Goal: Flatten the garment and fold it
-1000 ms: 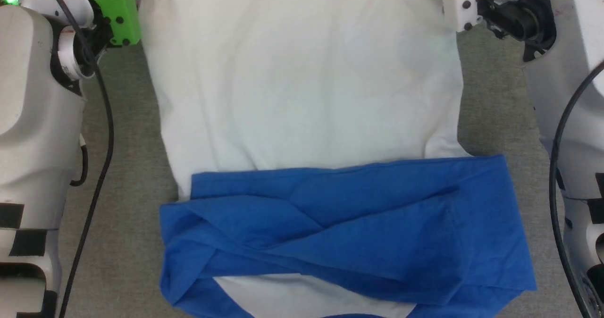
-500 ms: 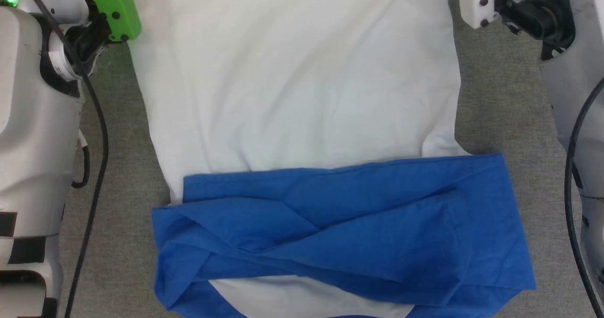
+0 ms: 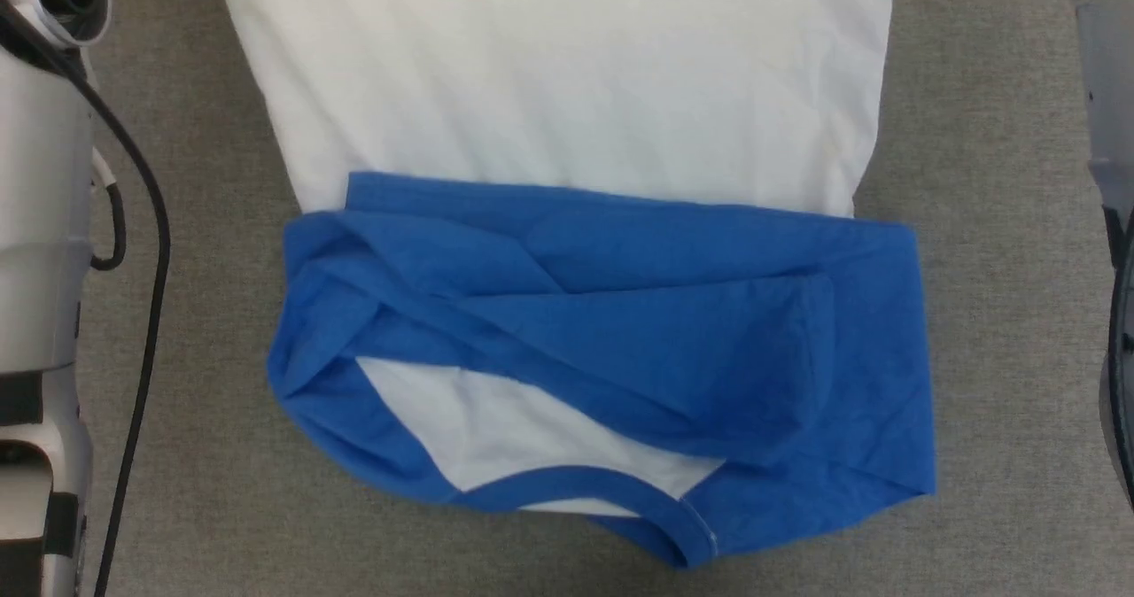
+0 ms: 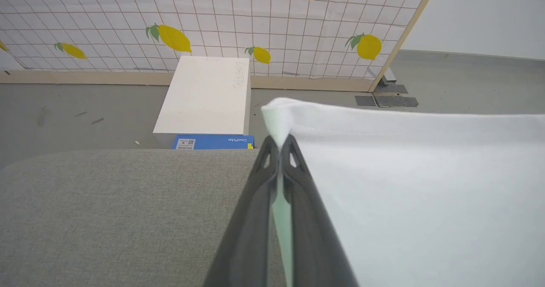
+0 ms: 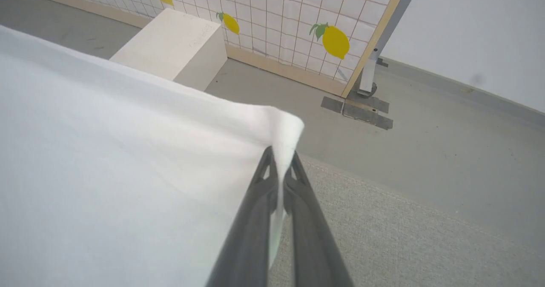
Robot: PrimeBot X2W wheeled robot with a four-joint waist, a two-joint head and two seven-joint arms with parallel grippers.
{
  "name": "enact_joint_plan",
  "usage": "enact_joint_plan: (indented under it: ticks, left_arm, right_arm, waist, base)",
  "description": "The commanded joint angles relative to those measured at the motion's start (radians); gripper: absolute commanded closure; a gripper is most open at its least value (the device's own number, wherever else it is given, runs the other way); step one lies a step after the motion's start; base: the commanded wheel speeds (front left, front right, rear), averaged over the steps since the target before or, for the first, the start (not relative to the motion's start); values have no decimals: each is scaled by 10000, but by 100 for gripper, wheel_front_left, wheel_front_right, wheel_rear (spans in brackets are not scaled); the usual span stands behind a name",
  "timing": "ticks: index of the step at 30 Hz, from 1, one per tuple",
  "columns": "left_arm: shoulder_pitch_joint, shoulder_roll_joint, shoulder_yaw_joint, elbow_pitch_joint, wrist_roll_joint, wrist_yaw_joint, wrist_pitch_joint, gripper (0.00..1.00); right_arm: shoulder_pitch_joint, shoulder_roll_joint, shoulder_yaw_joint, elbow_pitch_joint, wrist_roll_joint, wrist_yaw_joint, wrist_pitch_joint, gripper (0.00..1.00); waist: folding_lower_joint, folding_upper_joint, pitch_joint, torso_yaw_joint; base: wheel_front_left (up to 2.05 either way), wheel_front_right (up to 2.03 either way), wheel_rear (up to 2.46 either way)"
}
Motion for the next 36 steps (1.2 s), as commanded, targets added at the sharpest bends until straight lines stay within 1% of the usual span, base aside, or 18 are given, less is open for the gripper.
enact_joint_plan:
  ticks: [1, 5, 10, 14, 17, 21, 25, 30, 36]
  left_arm:
    - [-138, -10, -10, 139, 118, -98, -140, 100]
    - [160, -181, -66, 402, -79, -417, -511, 100]
    - [1333, -267, -187, 394, -438, -946, -852, 100]
    - [2567, -315, -321, -57, -620, -1225, -1223, 100]
    - [3544, -371, -426, -546, -759, -1262, -1341, 100]
    - [4955, -433, -477, -1395, -988, -1140, -1465, 100]
    - [6609, -449, -356, -2406, -1211, -761, -1726, 100]
    - [8406, -442, -386, -3404, -1256, -302, -1933, 100]
    - [10302, -615, -368, -4281, -1452, 196, -2258, 100]
  right_arm:
    - [-135, 33, -74, 103, -54, -13, -132, 100]
    - [143, 83, 16, 268, 82, -13, -463, 100]
    - [1325, -77, 234, 207, 714, -13, -941, 100]
    - [2519, -327, 278, -101, 1293, -13, -1245, 100]
    - [3467, -483, 236, -431, 1711, -13, -1370, 100]
    - [4866, -636, 58, -990, 2179, -13, -1434, 100]
    - [6371, -634, -355, -1644, 2387, -13, -1377, 100]
    - [7994, -451, -987, -2483, 2437, -13, -1186, 100]
    - [9903, -101, -1637, -3477, 2306, -13, -791, 100]
  waist:
    - [0, 0, -261, 29]
    - [0, 0, -825, 74]
    - [0, 0, -1935, 206]
    - [0, 0, -2917, 392]
    - [0, 0, -3604, 491]
    - [0, 0, -4377, 554]
    - [0, 0, -4861, 538]
    - [0, 0, -5039, 527]
    - [0, 0, -5094, 481]
  base:
    - [0, 0, 0]
    - [0, 0, 0]
    - [0, 0, 0]
    - [0, 0, 0]
    - [0, 0, 0]
    - [0, 0, 0]
    - [0, 0, 0]
    - [0, 0, 0]
    - [0, 0, 0]
